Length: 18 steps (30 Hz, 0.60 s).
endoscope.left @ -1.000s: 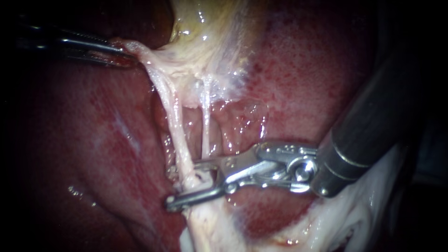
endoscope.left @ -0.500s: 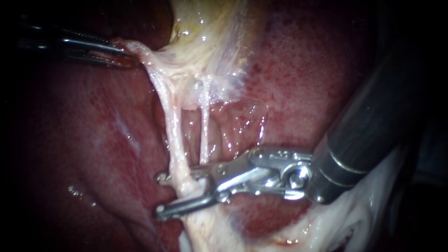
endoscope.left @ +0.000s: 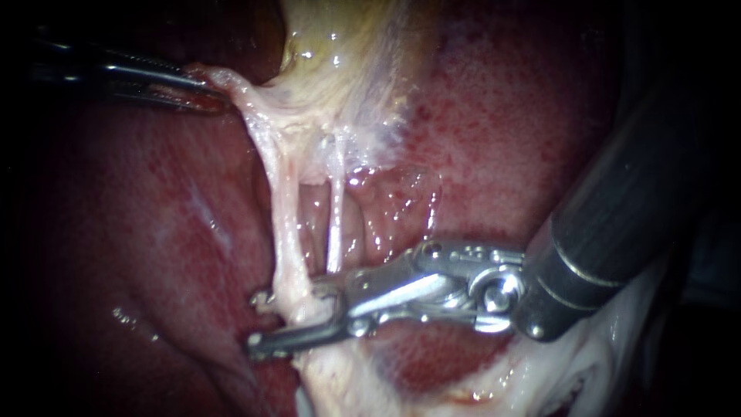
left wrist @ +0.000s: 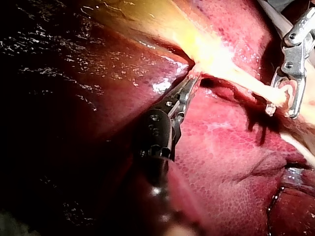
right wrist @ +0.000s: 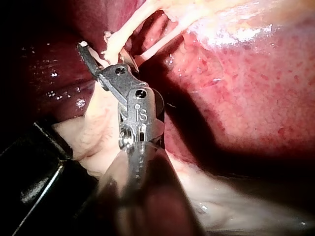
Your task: Clipping first clip left tube
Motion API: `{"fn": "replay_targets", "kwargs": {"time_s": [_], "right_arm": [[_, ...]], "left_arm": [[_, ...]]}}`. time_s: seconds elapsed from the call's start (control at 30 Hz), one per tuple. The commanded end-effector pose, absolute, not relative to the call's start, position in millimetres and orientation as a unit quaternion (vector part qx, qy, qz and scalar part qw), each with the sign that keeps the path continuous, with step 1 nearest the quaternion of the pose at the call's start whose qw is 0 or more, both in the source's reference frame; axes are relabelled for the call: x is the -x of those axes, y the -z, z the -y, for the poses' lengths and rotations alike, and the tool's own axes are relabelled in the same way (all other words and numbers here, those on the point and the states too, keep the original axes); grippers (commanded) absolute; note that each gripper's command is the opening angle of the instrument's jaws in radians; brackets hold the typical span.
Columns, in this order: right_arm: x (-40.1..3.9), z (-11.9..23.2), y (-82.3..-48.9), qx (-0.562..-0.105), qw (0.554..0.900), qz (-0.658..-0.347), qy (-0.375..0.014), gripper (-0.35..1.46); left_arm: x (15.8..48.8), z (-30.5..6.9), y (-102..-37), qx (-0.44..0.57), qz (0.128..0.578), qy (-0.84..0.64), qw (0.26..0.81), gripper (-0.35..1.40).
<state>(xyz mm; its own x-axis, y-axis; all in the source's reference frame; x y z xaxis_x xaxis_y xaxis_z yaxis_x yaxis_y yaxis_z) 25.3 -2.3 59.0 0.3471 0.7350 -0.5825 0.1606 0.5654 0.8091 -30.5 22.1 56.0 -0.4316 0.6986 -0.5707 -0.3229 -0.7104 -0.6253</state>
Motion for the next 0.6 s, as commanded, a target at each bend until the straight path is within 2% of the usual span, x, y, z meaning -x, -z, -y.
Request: {"fn": "replay_targets", "kwargs": {"time_s": [0.03,0.37,0.6], "right_arm": [[-25.2,2.3,-59.1,-0.42,0.706,-0.533,-0.203,0.05],[-24.7,2.1,-58.8,-0.425,0.703,-0.529,-0.214,-0.35],[-24.2,2.0,-58.5,-0.437,0.698,-0.52,-0.228,-0.35]], "left_arm": [[30.5,-22.1,-56.0,0.432,0.217,-0.818,0.312,-0.35],[30.6,-22.1,-56.0,0.432,0.217,-0.818,0.312,-0.35],[30.6,-22.1,-56.0,0.432,0.217,-0.818,0.312,-0.35]]}}
